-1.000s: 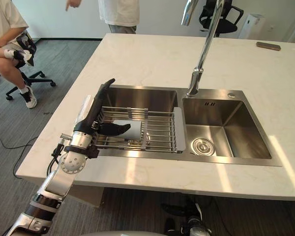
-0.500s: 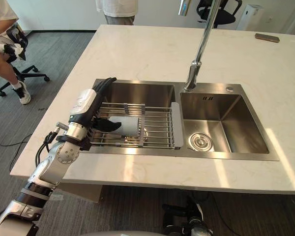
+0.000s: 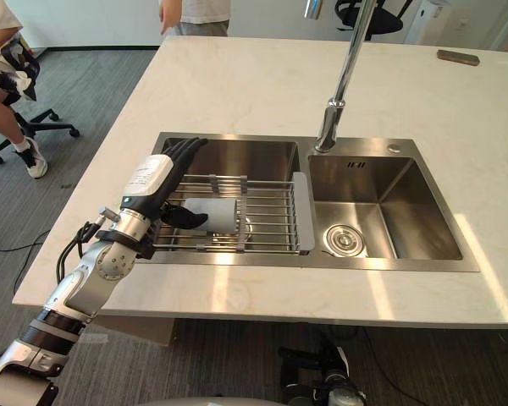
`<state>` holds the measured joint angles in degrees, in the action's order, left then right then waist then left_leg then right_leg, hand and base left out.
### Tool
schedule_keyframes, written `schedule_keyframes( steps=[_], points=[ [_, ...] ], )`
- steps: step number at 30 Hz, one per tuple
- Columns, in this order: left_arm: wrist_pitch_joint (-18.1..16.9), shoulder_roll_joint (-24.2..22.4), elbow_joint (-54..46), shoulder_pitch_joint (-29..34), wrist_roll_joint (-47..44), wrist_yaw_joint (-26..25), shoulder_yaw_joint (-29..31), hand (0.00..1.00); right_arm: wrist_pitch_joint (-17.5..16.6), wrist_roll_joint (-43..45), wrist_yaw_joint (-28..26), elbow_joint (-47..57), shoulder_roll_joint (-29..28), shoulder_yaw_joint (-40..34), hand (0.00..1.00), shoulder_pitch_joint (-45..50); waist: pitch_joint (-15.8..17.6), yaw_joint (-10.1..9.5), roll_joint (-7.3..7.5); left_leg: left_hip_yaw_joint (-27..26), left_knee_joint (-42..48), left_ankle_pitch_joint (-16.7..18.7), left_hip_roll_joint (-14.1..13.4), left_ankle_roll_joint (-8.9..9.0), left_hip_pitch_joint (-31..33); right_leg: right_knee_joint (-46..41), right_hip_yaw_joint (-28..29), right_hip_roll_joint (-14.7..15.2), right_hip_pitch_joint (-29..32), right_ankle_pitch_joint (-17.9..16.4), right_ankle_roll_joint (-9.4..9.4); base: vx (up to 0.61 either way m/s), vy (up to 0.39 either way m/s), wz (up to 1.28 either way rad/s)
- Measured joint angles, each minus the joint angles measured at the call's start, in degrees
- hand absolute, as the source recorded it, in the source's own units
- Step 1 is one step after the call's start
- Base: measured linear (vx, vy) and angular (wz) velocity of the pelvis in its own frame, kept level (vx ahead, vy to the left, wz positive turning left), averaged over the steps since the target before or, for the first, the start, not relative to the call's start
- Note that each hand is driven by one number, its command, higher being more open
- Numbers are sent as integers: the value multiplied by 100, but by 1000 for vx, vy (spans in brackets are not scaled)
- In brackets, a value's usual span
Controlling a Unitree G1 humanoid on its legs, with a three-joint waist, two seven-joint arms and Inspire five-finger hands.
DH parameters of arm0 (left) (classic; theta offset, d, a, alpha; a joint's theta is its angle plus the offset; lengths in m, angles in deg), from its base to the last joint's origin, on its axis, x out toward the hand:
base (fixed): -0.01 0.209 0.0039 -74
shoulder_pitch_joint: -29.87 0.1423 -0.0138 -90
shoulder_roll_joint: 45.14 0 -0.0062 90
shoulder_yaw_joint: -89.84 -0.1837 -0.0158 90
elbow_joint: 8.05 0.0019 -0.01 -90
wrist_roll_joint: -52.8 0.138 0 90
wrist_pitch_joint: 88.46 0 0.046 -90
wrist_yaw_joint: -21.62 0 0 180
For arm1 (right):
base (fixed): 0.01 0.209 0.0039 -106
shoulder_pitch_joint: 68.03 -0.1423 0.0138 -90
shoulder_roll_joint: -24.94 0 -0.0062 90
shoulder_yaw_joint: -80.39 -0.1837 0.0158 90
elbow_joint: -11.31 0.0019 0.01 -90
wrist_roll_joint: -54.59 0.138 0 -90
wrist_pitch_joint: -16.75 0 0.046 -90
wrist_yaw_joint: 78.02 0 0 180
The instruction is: Walk over to the sink, pick up the cup, carry it to the dishwasher, place the cup inside the dishwasher, then close the dishwasher door
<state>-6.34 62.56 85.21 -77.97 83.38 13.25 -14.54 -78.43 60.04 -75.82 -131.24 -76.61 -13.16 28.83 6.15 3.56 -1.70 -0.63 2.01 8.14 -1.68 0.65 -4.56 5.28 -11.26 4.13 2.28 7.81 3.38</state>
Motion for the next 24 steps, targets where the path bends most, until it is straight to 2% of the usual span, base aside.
schedule_keyframes(
  steps=[15,24],
  points=[
    [-16,4,-17,2,104,8,-50,100,-3,-5,4,-11,28,55,100,-30,20,18,-6,0,-8,0,1,-1,2,-1,0,0,4,0,0,0,0,0],
    [-126,75,-54,64,91,221,-218,100,-2,-10,9,-16,58,56,100,-86,118,32,-32,-5,-10,0,-1,-1,1,-1,7,-2,4,-1,0,0,0,0]
  ],
)
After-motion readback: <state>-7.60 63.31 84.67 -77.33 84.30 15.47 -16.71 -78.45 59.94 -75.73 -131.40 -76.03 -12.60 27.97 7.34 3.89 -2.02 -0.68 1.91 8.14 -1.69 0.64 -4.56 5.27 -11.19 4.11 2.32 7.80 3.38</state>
